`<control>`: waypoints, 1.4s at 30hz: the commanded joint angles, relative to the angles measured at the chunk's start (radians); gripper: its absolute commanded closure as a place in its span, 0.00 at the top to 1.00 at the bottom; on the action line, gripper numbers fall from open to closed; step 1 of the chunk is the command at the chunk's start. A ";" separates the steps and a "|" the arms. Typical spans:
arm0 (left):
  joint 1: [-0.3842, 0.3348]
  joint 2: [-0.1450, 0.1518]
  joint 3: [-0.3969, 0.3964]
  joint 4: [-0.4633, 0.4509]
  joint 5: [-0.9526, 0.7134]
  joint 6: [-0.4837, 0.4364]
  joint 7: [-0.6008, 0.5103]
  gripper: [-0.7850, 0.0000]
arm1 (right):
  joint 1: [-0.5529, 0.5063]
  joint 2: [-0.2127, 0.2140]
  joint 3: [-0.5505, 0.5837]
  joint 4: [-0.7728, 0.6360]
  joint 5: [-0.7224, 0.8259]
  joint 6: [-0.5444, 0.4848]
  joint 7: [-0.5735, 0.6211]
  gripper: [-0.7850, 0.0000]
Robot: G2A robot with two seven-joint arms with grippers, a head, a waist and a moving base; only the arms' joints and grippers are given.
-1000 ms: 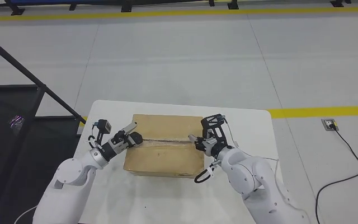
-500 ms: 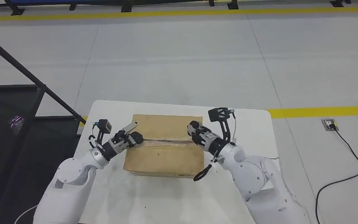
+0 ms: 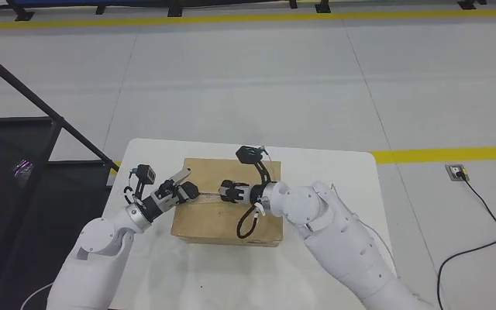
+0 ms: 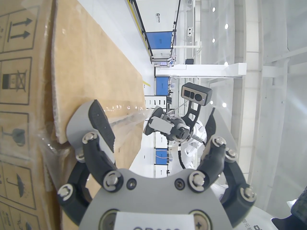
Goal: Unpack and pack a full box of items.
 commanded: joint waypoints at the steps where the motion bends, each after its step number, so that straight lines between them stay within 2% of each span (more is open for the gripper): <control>1: 0.000 0.000 0.001 0.000 0.001 -0.001 -0.001 1.00 | 0.033 -0.016 -0.033 0.054 0.010 0.004 -0.002 0.00; 8: 0.001 0.000 0.002 -0.002 0.002 -0.003 -0.001 1.00 | 0.112 -0.059 -0.099 0.183 0.031 0.040 0.002 0.00; 14: 0.003 0.001 -0.001 -0.005 0.000 -0.005 -0.006 1.00 | 0.116 -0.061 -0.099 0.182 0.010 0.062 0.046 0.00; 20: 0.005 0.002 0.000 -0.010 0.000 -0.002 -0.010 1.00 | 0.071 -0.037 -0.049 0.106 -0.041 0.121 0.069 0.00; 30: 0.006 0.005 -0.012 -0.004 -0.010 -0.007 -0.018 1.00 | -0.053 0.023 0.118 -0.031 -0.082 0.159 0.105 0.00; 42: -0.001 0.008 -0.032 0.020 -0.029 -0.009 -0.021 1.00 | -0.184 0.073 0.274 -0.161 -0.095 0.183 0.146 0.00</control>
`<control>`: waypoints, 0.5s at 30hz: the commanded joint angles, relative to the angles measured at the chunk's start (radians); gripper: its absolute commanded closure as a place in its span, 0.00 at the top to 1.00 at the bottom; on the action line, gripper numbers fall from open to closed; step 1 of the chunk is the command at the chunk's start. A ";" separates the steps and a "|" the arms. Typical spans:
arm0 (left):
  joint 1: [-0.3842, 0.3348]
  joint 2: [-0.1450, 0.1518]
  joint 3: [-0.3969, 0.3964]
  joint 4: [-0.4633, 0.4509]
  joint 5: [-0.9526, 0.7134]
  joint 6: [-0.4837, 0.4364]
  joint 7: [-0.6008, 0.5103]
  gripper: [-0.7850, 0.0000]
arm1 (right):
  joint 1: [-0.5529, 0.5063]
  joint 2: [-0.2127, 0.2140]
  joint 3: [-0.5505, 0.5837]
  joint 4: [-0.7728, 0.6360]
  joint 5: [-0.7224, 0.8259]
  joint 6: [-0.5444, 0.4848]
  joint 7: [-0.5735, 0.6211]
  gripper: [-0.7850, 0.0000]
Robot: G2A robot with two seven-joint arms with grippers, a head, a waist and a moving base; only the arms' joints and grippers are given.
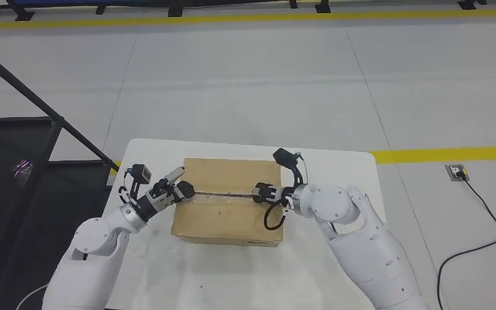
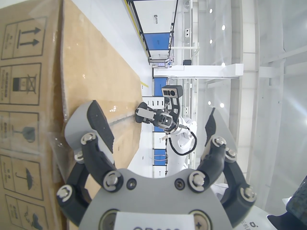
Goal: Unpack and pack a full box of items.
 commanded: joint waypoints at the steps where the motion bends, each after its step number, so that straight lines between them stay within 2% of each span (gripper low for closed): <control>1: -0.002 0.001 -0.007 0.008 -0.005 0.000 0.002 1.00 | -0.022 0.007 0.025 -0.023 -0.001 0.001 0.000 0.00; 9: -0.008 0.006 -0.032 0.050 -0.013 -0.004 0.001 1.00 | -0.104 0.030 0.101 -0.109 0.002 -0.002 -0.002 0.00; 15: -0.009 0.007 -0.030 0.085 0.003 -0.004 0.018 1.00 | -0.121 0.034 0.104 -0.138 0.022 -0.045 -0.036 0.00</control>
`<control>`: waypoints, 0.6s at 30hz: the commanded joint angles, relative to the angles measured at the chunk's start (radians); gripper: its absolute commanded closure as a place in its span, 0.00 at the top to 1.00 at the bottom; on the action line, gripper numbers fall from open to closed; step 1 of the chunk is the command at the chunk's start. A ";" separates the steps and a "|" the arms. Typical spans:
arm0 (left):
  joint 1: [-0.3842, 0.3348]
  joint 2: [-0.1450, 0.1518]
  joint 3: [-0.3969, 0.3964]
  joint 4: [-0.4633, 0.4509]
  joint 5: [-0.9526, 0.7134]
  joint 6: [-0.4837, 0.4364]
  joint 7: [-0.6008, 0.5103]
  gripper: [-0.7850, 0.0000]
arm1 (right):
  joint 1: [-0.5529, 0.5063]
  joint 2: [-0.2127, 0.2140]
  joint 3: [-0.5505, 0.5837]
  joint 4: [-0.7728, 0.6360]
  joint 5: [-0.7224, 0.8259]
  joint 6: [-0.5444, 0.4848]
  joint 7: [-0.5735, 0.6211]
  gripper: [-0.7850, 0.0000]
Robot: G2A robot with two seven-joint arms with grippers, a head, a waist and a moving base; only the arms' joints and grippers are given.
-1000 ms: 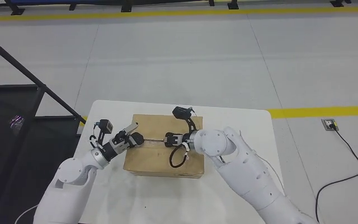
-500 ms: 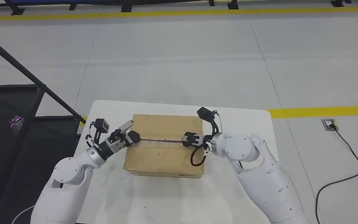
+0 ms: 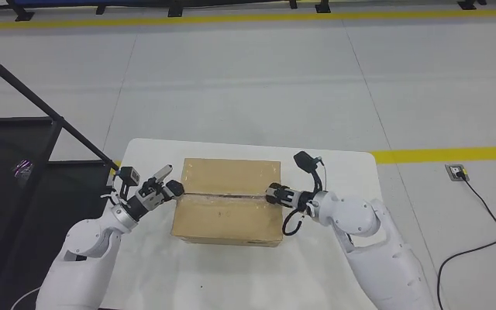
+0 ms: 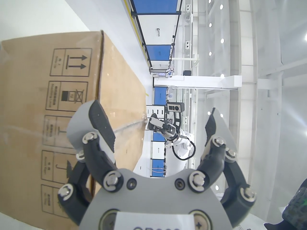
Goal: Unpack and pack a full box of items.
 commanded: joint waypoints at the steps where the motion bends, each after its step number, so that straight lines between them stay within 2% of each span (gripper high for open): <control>1: -0.004 -0.001 0.006 0.014 0.004 0.000 0.007 1.00 | 0.001 -0.001 -0.008 -0.004 0.002 -0.013 -0.019 0.00; 8: -0.005 -0.002 0.008 0.034 -0.003 -0.012 0.013 1.00 | 0.032 -0.005 -0.061 0.014 0.003 -0.027 -0.005 0.00; 18: 0.004 -0.001 0.001 0.051 0.001 -0.024 0.035 1.00 | 0.135 -0.028 -0.153 0.168 0.049 -0.046 0.000 0.00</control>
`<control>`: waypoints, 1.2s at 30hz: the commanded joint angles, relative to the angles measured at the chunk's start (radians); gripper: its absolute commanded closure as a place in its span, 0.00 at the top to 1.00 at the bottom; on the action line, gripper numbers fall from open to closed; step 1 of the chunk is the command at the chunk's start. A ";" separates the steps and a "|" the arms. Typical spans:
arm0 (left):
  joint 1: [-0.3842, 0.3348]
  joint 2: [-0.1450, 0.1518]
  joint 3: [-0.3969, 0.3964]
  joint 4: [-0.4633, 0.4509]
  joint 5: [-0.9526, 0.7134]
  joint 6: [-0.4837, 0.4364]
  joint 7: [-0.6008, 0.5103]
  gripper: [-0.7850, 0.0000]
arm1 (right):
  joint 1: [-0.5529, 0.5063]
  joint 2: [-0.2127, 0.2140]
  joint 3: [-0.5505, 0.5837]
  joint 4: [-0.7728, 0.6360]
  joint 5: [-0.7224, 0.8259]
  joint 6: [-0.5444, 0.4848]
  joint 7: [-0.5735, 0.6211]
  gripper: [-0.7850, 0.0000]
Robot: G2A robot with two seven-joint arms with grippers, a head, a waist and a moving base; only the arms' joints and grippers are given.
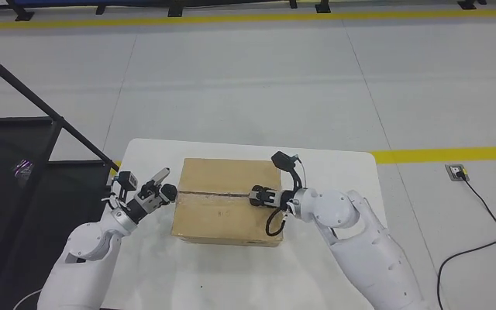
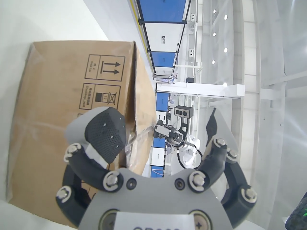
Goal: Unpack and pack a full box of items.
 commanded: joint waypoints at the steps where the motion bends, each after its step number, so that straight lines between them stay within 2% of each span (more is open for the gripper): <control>1: 0.004 0.000 -0.003 0.000 0.002 -0.005 0.008 1.00 | 0.016 -0.004 -0.011 0.023 0.010 -0.008 -0.002 0.00; 12: 0.008 -0.003 0.022 -0.001 0.023 -0.003 0.013 1.00 | 0.087 -0.028 -0.081 0.128 0.055 -0.035 -0.014 0.00; 20: 0.025 -0.003 0.026 -0.032 0.022 -0.007 0.005 1.00 | 0.159 -0.064 -0.151 0.231 0.126 -0.079 -0.055 0.00; 27: 0.031 -0.001 0.013 -0.036 0.008 -0.008 0.000 1.00 | 0.246 -0.117 -0.248 0.354 0.186 -0.117 -0.081 0.00; 36: 0.041 0.003 -0.011 -0.027 -0.016 -0.013 -0.010 1.00 | 0.350 -0.209 -0.377 0.509 0.257 -0.178 -0.105 0.00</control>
